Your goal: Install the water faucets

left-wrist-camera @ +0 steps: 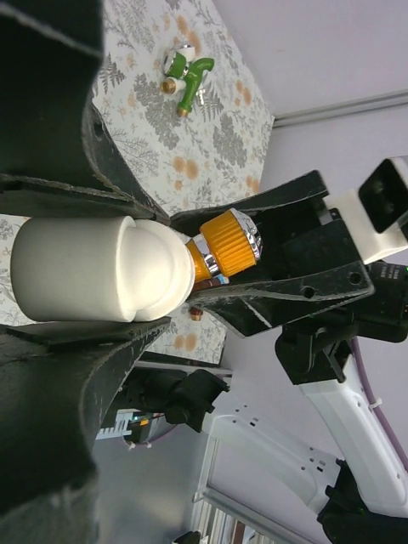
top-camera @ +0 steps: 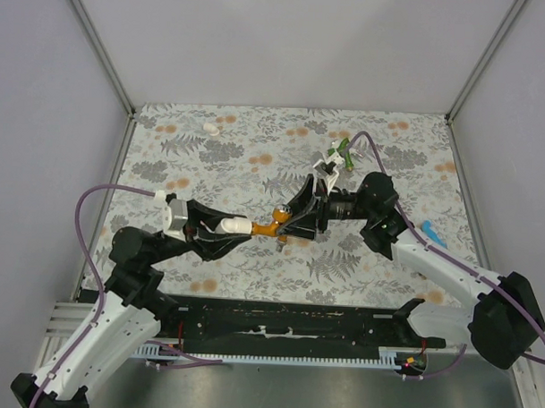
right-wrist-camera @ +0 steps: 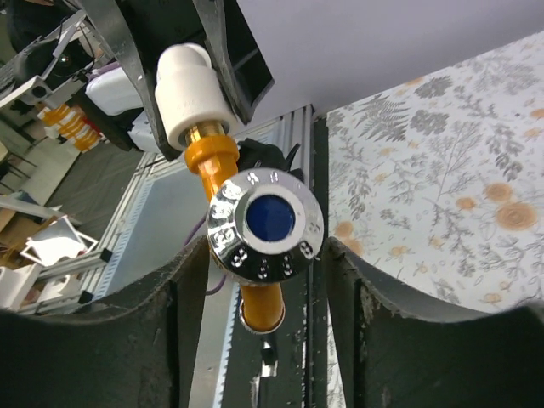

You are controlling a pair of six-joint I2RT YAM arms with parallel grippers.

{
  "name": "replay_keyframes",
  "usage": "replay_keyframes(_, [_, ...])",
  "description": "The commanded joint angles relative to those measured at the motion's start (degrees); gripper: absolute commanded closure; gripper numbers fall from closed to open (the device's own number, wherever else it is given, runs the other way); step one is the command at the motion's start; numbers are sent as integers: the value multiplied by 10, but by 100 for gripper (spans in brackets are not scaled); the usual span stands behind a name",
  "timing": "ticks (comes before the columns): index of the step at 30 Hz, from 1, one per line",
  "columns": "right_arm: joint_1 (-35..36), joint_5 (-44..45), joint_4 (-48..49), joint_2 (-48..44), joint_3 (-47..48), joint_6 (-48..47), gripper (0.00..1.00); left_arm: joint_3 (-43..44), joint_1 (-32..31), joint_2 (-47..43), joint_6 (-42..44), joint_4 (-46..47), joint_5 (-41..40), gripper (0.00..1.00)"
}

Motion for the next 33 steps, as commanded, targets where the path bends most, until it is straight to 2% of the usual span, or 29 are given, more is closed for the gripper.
replay_keyframes(1, [-3, 27, 133, 11, -16, 64, 35, -8, -6, 4, -24, 74, -8, 98])
replay_keyframes(8, [7, 7, 242, 56, -22, 119, 33, -24, -5, 19, -60, 137, -10, 98])
replay_keyframes(13, [12, -3, 331, 86, -27, 181, 39, -27, -5, 23, -65, 152, -17, 98])
replay_keyframes(14, [12, -5, 346, 91, -27, 190, 42, -28, -5, 22, -65, 152, -18, 98])
replay_keyframes(18, [12, -9, 373, 99, -29, 209, 88, -31, -6, 20, -65, 140, -32, 98])
replay_keyframes(19, [11, -9, 369, 98, -29, 205, 97, -29, -5, 16, -63, 125, -40, 97])
replay_keyframes(21, [6, -9, 347, 92, -30, 186, 100, -22, -5, 2, -51, 77, -65, 77])
replay_keyframes(23, [3, -2, 300, 75, -29, 152, 100, -6, -5, -11, -42, 16, -90, 47])
replay_keyframes(24, [2, 6, 274, 63, -27, 121, 100, 1, -5, -16, -40, -15, -104, 37])
replay_keyframes(26, [2, 26, 174, 37, -23, 50, 100, 18, -5, -24, -42, -69, -134, 31])
replay_keyframes(27, [2, 39, 129, 24, -19, 14, 100, 31, -5, -27, -53, -102, -157, 19])
replay_keyframes(30, [2, 80, -1, -13, 5, -105, 100, 70, -5, -24, -89, -179, -202, 16])
replay_keyframes(33, [2, 113, -65, -26, 25, -175, 100, 102, -5, -5, -152, -258, -243, 14])
